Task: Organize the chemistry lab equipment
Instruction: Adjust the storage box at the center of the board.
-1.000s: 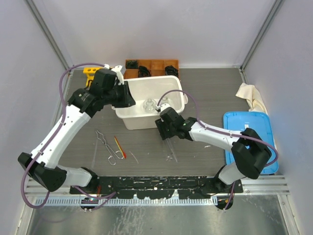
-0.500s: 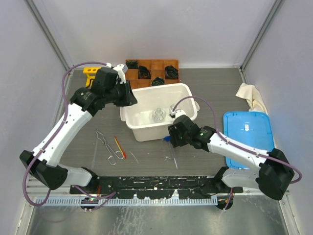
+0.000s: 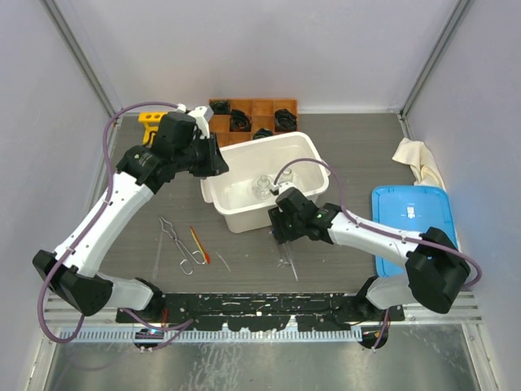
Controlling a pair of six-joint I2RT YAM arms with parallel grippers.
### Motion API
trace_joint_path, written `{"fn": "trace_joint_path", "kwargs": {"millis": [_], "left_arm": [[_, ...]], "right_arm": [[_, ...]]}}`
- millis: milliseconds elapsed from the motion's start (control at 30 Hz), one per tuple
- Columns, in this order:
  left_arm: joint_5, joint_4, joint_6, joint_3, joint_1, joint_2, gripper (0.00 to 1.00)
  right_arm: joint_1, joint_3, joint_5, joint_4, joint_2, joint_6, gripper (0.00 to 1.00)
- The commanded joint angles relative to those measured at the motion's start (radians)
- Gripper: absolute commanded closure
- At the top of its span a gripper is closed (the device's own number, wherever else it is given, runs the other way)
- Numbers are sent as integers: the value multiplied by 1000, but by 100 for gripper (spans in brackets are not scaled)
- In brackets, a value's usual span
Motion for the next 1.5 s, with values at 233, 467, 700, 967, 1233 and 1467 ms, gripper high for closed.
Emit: {"fn": "trace_joint_path", "kwargs": {"millis": [233, 467, 700, 967, 1233, 1467], "left_arm": [[-25, 38, 23, -9, -3, -23, 77], [-30, 39, 25, -1, -4, -18, 77], [87, 22, 31, -25, -3, -9, 81], [114, 6, 44, -127, -13, -65, 86], [125, 27, 44, -80, -39, -123, 86], [195, 15, 51, -77, -47, -136, 86]], "right_arm": [[4, 143, -80, 113, 133, -59, 44], [4, 149, -103, 97, 106, -53, 44], [2, 131, -95, 25, -44, -52, 43], [1, 141, -52, -42, -133, -35, 43], [2, 121, -80, -16, -80, -30, 43], [2, 91, -144, 24, -2, -32, 43]]}}
